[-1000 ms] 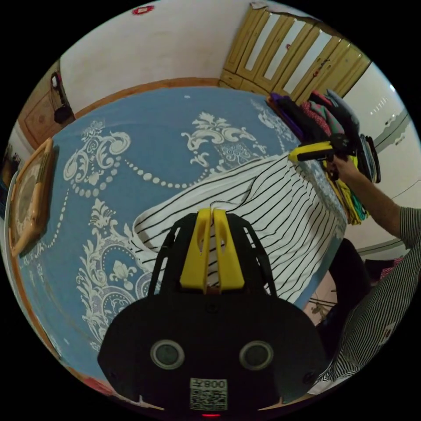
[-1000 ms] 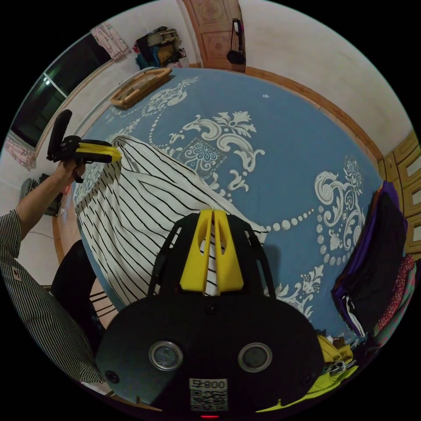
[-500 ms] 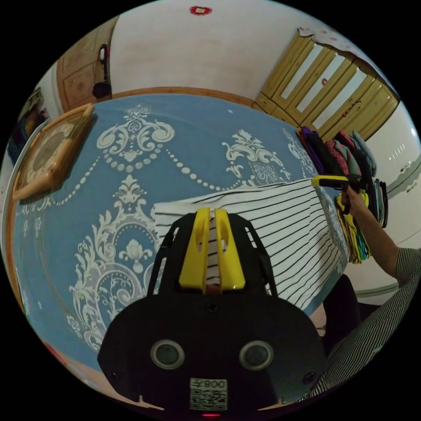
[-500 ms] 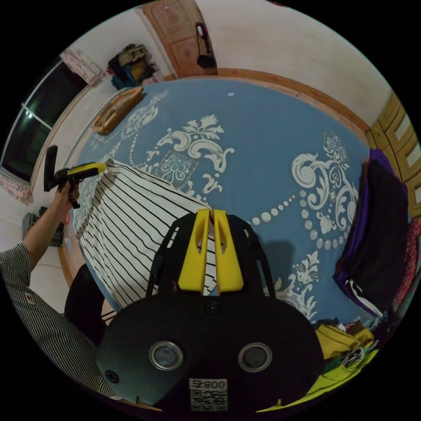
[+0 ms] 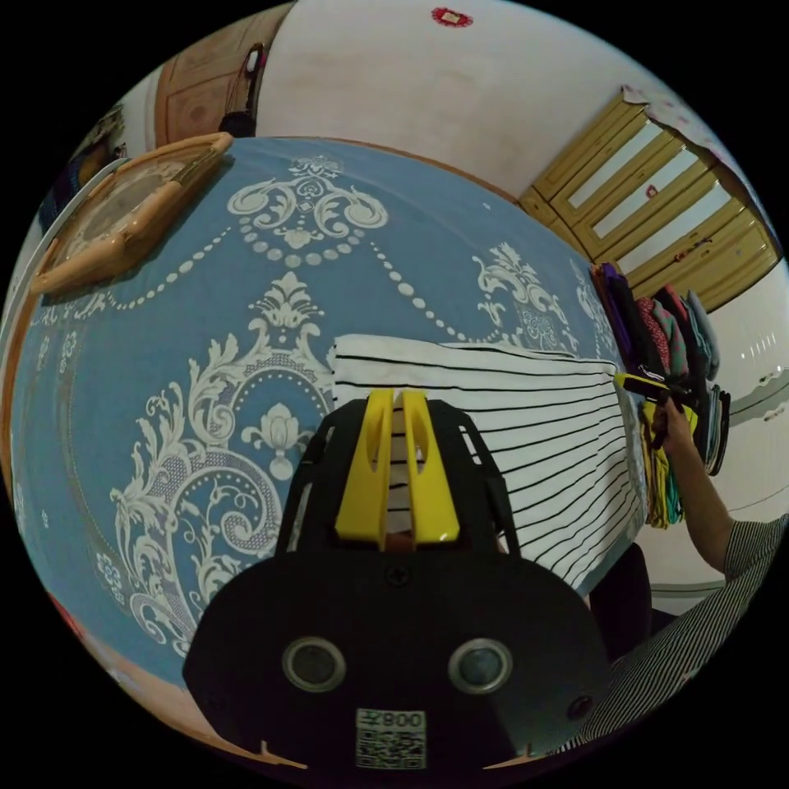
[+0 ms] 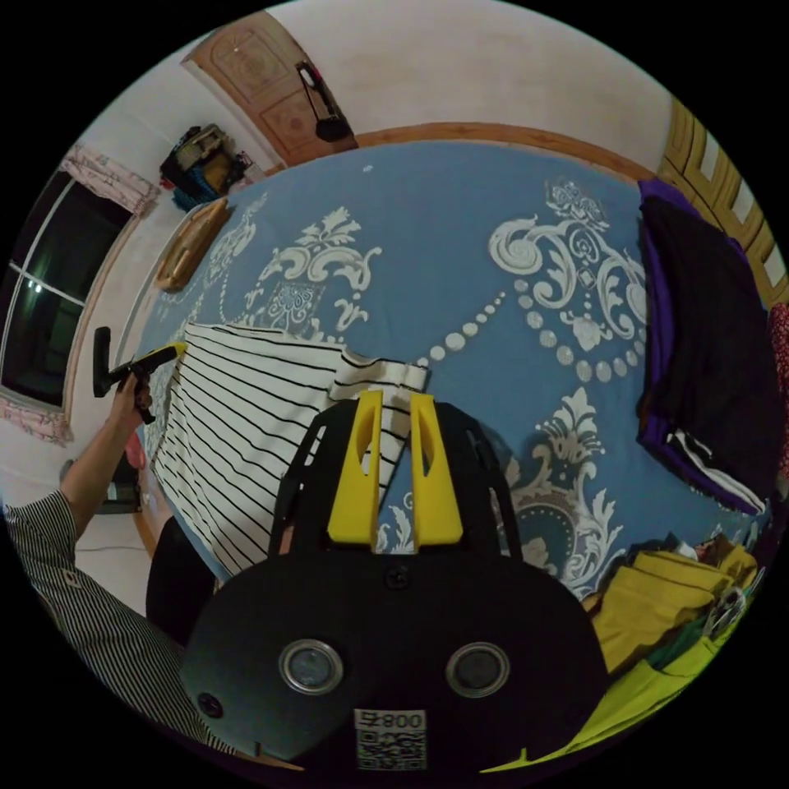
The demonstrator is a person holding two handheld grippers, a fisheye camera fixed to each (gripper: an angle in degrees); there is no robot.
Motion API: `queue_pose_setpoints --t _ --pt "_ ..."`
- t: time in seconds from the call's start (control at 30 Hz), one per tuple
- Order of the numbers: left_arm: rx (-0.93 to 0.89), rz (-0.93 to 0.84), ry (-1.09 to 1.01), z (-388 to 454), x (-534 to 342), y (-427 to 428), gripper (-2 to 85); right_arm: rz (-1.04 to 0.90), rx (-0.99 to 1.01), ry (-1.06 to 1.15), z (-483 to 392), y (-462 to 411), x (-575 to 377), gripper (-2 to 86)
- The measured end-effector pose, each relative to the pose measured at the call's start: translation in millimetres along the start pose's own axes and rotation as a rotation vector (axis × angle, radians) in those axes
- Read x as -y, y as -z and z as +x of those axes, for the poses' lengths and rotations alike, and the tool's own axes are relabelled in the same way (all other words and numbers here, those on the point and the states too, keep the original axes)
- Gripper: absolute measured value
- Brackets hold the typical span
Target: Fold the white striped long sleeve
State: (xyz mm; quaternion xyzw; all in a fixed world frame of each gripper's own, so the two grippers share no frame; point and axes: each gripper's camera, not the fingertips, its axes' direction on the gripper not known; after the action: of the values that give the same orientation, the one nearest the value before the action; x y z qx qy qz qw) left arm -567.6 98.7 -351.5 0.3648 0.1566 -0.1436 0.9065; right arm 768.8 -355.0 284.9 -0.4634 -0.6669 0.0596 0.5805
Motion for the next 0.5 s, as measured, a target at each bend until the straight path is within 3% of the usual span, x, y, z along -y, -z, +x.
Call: queue_pose_setpoints --t 0.4,0.5 --pt "0.037 -0.011 0.04 -46 -37 21 0.3 -0.069 -0.165 0.039 38 31 -26 0.6" --pt "0.033 -0.006 0.054 -59 -49 27 0.3 -0.043 -0.107 0.017 56 48 -38 0.4"
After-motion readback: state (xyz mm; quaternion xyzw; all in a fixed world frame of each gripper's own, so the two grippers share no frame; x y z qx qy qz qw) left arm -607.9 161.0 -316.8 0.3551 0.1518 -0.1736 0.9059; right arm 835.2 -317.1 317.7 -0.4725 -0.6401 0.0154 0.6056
